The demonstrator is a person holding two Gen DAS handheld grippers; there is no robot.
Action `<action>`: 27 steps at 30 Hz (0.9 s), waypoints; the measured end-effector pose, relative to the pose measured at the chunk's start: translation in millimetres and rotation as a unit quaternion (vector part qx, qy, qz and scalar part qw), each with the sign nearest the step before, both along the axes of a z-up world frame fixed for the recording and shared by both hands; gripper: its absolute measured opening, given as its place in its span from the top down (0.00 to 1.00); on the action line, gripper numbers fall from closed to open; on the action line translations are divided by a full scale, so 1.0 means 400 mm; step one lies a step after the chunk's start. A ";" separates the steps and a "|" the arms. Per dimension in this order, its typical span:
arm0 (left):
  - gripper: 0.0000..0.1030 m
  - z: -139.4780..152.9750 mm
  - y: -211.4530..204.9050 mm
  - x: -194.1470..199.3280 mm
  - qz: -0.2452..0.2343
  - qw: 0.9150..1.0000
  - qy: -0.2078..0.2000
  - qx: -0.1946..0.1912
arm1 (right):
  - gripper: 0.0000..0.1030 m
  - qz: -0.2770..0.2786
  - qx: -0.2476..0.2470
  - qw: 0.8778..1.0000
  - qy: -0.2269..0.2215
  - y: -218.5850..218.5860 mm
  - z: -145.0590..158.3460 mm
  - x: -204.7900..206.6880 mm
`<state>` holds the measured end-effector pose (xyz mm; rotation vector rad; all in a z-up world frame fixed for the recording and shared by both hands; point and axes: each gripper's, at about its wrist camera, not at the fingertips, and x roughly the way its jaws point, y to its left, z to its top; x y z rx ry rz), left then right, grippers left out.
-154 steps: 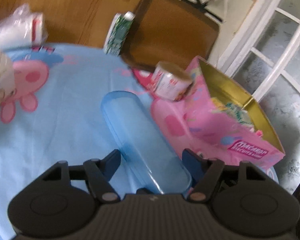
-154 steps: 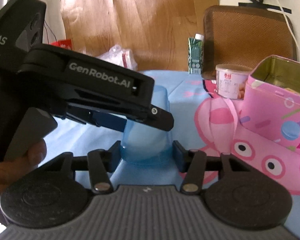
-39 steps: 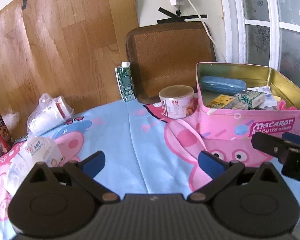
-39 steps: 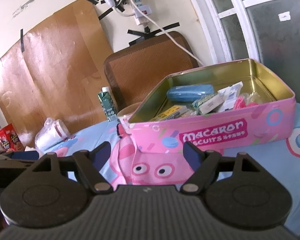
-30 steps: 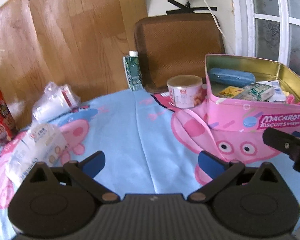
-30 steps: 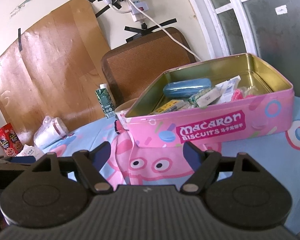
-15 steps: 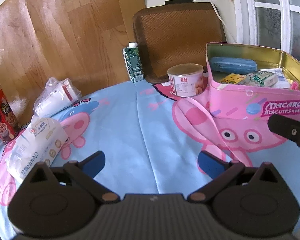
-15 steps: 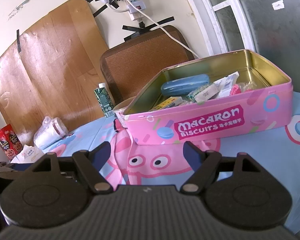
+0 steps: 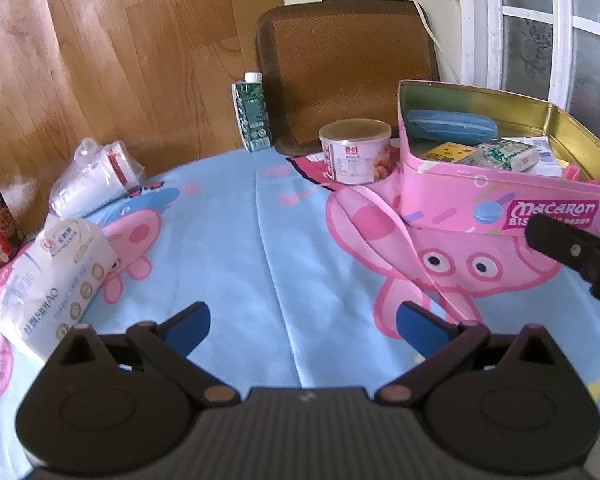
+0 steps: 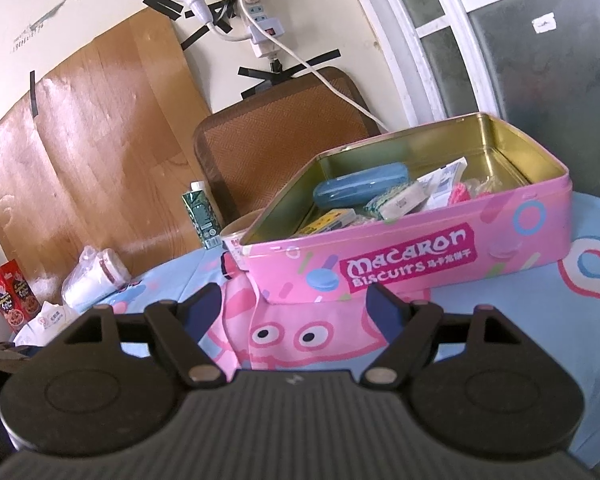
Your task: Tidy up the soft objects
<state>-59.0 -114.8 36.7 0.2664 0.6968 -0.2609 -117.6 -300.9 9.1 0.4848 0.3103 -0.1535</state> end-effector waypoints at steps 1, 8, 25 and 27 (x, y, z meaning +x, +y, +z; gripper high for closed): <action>0.00 -0.001 0.001 -0.002 -0.001 1.000 0.001 -0.001 | 0.21 0.001 0.000 1.000 0.002 0.000 -0.001 0.001; 0.00 -0.004 0.007 -0.001 -0.002 1.000 0.009 -0.004 | 0.21 0.001 0.001 1.000 0.003 0.000 -0.002 0.004; 0.00 0.003 0.021 -0.010 -0.009 1.000 0.009 -0.012 | 0.21 0.005 -0.002 1.000 0.009 0.012 -0.006 0.011; 0.00 0.003 0.020 -0.011 -0.009 1.000 0.008 -0.012 | 0.21 0.007 -0.003 1.000 0.010 0.015 -0.007 0.011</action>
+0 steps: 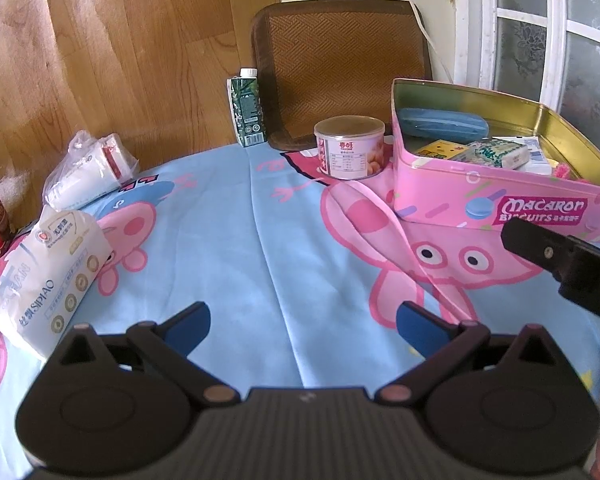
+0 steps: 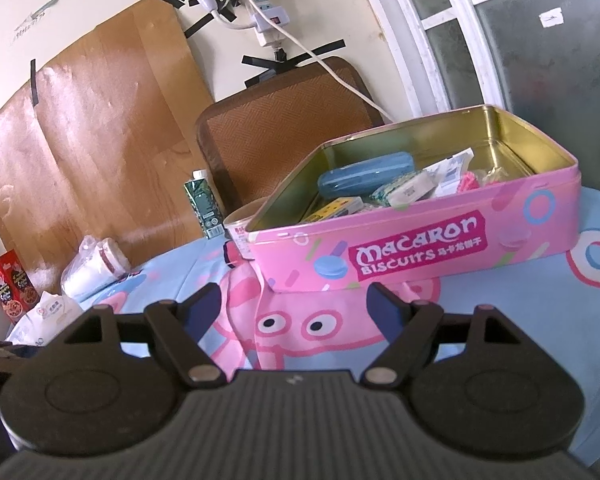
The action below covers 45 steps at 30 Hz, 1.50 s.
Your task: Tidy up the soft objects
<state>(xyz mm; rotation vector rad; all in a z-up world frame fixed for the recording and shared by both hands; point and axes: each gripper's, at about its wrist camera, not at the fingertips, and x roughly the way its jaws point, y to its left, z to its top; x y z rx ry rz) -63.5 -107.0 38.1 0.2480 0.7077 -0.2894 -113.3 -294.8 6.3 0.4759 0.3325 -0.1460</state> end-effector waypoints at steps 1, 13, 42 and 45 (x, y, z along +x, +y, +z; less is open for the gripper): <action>0.00 0.000 -0.001 0.000 0.000 1.000 0.000 0.000 | 0.21 0.000 0.000 1.000 0.000 0.001 0.000 0.000; 0.00 0.001 -0.019 -0.006 -0.014 1.000 -0.002 0.007 | 0.20 -0.007 0.007 1.000 -0.001 -0.006 -0.006 -0.003; 0.00 -0.010 -0.038 -0.009 -0.027 1.000 0.002 0.015 | 0.20 -0.010 0.012 1.000 0.004 -0.017 -0.016 -0.004; 0.00 -0.012 -0.040 -0.009 -0.030 0.999 0.005 0.013 | 0.20 -0.010 0.013 1.000 0.005 -0.018 -0.017 -0.003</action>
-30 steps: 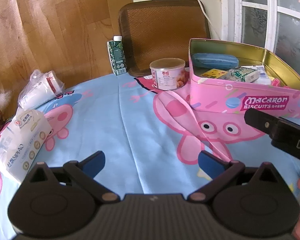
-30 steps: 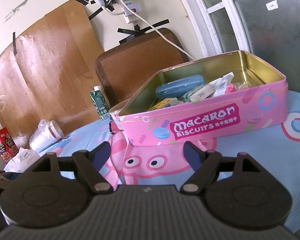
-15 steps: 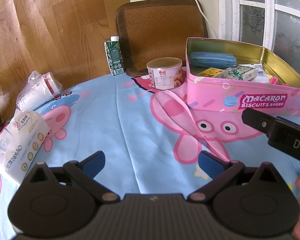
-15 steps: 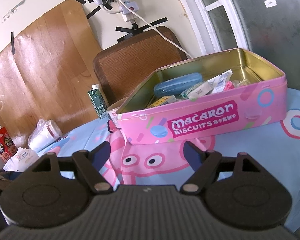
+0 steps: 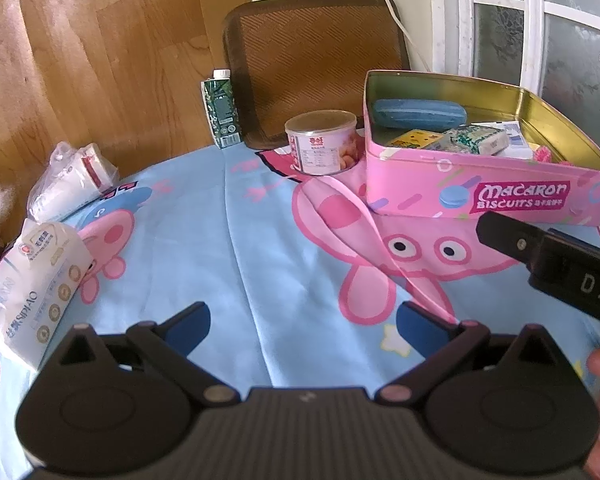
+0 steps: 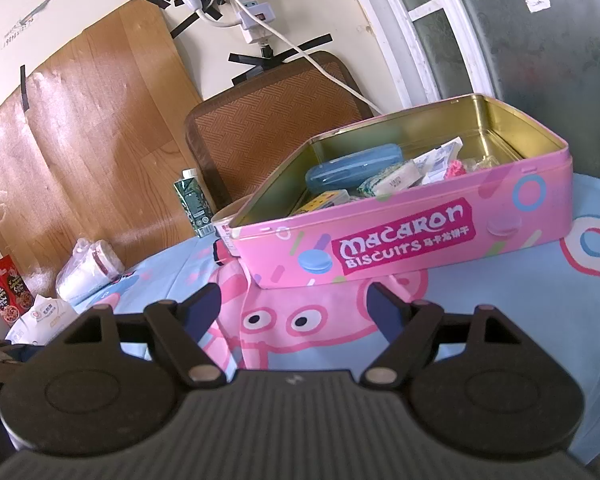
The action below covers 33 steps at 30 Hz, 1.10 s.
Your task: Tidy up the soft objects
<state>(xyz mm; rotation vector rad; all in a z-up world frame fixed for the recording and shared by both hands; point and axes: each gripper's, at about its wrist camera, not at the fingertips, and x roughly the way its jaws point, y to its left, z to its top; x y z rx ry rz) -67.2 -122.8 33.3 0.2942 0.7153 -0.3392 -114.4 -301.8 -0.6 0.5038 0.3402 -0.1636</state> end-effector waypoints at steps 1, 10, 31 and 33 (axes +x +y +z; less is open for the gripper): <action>0.00 -0.001 -0.001 0.000 -0.001 1.000 0.001 0.000 | 0.20 0.000 0.000 1.000 0.000 0.000 -0.001 0.001; 0.00 -0.003 -0.003 0.001 0.002 1.000 0.006 -0.002 | 0.20 0.000 0.000 1.000 0.001 0.000 -0.001 0.002; 0.00 -0.007 -0.004 0.004 0.000 1.000 0.019 -0.010 | 0.20 -0.001 0.000 1.000 0.002 0.003 -0.005 0.002; 0.00 -0.007 -0.003 0.005 0.000 1.000 0.019 -0.010 | 0.20 -0.001 -0.001 1.000 0.001 0.003 -0.006 0.003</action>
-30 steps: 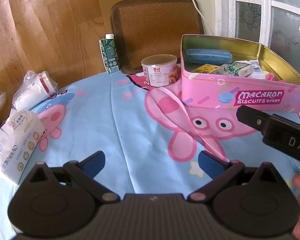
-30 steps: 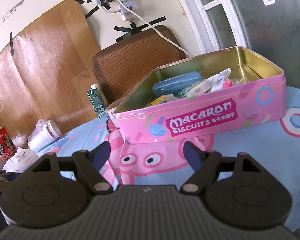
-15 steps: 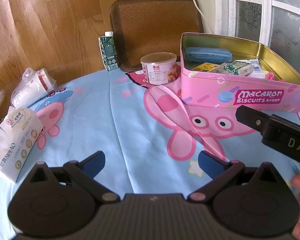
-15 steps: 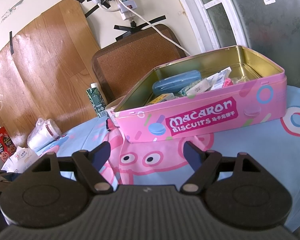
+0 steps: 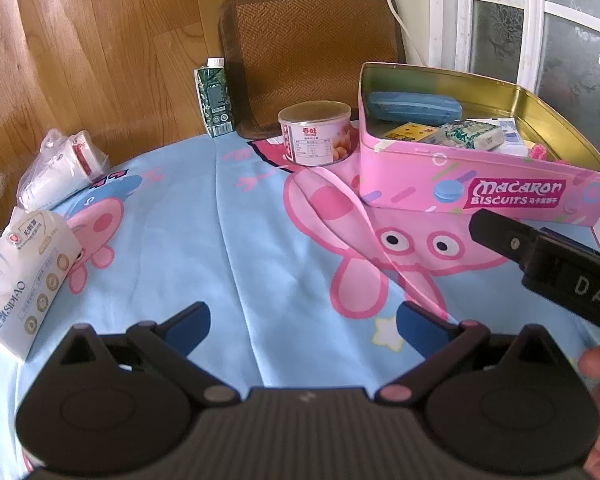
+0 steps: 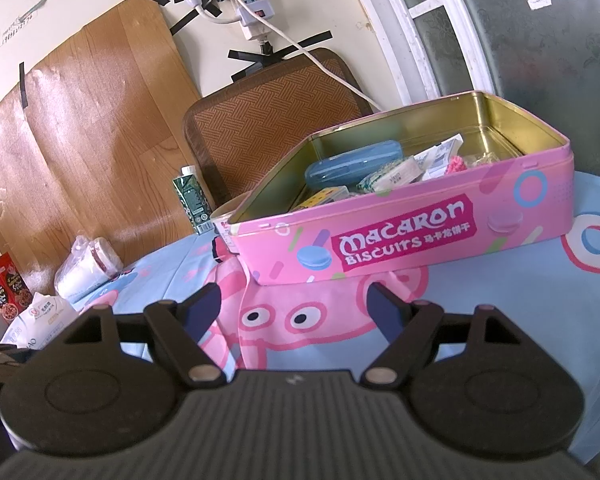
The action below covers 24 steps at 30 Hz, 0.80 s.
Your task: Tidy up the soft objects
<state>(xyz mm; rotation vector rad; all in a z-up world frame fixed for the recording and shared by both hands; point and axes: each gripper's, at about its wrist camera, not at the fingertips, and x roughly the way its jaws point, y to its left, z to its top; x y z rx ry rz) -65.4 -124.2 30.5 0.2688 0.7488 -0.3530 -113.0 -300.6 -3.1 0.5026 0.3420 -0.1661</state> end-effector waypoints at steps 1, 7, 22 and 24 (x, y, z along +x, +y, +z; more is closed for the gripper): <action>0.00 0.001 0.000 0.000 0.000 1.000 0.000 0.000 | 0.20 0.000 0.000 1.000 0.000 0.000 -0.001 0.001; 0.00 0.002 -0.005 -0.001 0.000 1.000 -0.001 0.002 | 0.20 0.001 0.000 1.000 0.001 0.000 0.000 0.002; 0.00 -0.003 -0.007 0.006 0.000 1.000 0.004 0.000 | 0.20 0.002 0.000 1.000 0.003 -0.003 -0.001 0.004; 0.00 -0.005 -0.006 0.007 0.001 1.000 0.005 0.000 | 0.20 0.002 0.000 1.000 0.004 -0.003 -0.002 0.005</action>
